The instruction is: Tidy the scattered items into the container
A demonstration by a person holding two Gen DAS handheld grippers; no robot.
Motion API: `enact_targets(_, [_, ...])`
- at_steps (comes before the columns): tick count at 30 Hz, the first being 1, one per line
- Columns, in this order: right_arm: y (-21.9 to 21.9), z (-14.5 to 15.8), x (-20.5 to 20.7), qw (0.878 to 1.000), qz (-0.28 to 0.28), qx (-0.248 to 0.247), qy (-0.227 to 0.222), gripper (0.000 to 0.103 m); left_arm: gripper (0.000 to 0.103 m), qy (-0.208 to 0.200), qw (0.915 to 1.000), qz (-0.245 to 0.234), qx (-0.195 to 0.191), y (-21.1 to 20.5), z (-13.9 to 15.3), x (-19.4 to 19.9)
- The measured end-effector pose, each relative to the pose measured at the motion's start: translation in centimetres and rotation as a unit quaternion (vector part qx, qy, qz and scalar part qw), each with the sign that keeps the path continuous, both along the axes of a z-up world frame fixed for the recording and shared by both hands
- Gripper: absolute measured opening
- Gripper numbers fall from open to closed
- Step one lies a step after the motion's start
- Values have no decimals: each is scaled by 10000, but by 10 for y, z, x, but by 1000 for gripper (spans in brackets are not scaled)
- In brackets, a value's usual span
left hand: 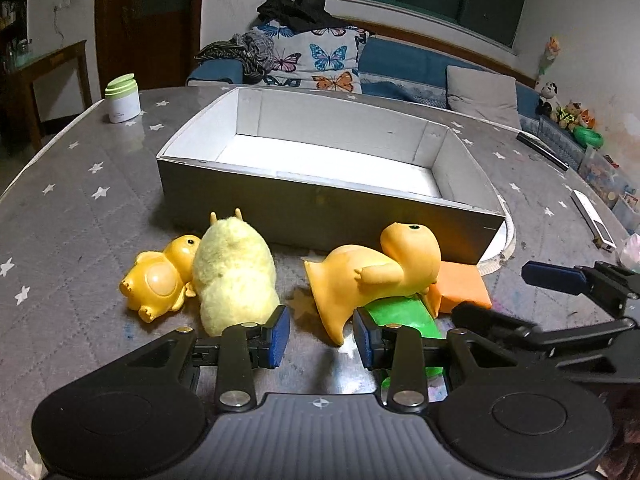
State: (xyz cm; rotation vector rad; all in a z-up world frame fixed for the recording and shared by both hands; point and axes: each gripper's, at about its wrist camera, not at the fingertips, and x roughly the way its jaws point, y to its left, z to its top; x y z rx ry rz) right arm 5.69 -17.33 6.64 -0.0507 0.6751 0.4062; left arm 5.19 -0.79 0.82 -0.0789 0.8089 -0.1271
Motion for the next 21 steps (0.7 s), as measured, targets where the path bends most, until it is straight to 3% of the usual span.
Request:
enact_targets(8, [-14,4,16,9996,-10,282,100,83,37,105,9999,26,31,1,-4,4])
enact_targets(21, [5,1,43,9963,477,620,347,69,37,130,9999,-5,-35,3,-9,11])
